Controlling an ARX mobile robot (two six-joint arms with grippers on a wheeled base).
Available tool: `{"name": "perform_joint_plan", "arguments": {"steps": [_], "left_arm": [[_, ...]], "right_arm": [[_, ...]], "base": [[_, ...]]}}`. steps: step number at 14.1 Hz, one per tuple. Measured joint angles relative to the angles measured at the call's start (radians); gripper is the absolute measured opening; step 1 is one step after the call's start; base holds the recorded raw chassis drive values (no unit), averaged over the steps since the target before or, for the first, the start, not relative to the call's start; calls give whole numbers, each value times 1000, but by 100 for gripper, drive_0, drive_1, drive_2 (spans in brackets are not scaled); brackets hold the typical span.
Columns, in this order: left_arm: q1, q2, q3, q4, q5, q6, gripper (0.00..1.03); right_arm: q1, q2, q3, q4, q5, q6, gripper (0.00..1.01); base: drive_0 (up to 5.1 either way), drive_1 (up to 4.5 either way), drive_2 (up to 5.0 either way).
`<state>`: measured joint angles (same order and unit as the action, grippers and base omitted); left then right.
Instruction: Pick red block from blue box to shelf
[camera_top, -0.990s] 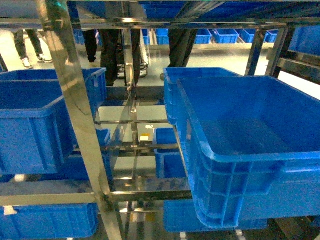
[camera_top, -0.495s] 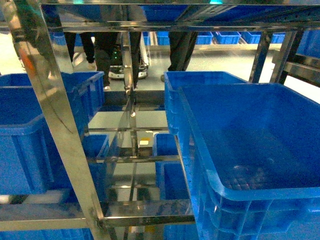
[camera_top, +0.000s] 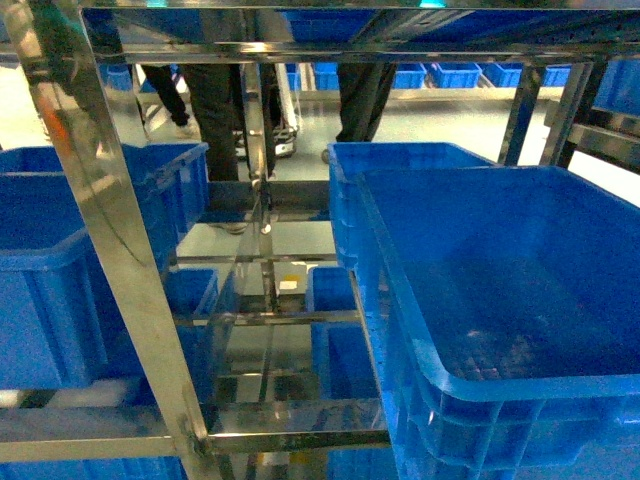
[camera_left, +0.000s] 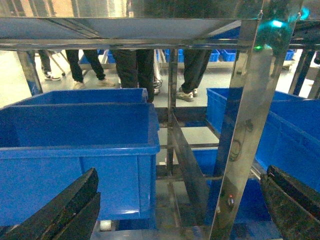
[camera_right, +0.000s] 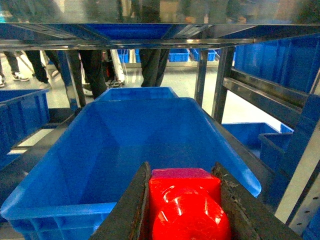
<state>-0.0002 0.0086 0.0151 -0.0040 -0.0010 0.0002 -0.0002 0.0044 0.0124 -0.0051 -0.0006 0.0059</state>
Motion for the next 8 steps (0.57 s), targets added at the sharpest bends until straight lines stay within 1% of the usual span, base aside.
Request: {"name": "perform_joint_plan", "arguments": {"steps": [8], "left_arm": [[0, 0, 0, 0, 0, 0, 98]], "right_arm": [[0, 0, 0, 0, 0, 0, 28]], "base": [[0, 0, 0]]}}
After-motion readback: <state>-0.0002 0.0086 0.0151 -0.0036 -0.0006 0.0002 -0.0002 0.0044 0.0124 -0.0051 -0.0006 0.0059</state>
